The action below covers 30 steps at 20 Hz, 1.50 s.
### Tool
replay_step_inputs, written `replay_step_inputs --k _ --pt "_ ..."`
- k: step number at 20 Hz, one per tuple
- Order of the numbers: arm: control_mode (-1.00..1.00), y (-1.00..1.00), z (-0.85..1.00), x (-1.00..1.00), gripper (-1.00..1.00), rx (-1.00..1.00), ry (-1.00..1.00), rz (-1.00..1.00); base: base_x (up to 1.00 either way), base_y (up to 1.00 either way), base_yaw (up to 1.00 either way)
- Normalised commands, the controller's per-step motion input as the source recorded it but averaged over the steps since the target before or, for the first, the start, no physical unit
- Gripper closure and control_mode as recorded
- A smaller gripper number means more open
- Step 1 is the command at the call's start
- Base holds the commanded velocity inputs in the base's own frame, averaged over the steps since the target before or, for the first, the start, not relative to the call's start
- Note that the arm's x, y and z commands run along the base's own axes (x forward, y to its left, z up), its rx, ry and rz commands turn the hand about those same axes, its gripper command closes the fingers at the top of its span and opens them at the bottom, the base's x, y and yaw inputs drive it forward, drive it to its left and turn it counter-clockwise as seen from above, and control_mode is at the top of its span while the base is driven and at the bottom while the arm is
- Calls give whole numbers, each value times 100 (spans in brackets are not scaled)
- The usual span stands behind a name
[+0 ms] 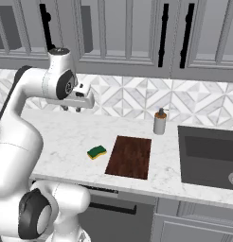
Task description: Pick up the sponge from the counter and clean the cutting board by briefly scrubbing or pressing down on the cutting board. Once finished, release the sponge.
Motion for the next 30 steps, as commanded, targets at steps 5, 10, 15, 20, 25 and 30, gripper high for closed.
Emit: replay_step_inputs --k 5,10,15,20,25,30 --pt "-100 0 -44 1 -100 0 1 -1 0 0 0" --pt "-100 0 -86 0 -100 4 0 -10 0 0 0" --pt "-100 -2 -62 2 -100 6 0 -9 0 0 0" --pt "-100 -18 -43 17 -100 2 0 -11 0 0 0" --pt "-100 -29 -49 26 -100 0 0 -16 0 0 0" --pt "-100 -4 -37 17 -100 1 0 -11 0 0 0"
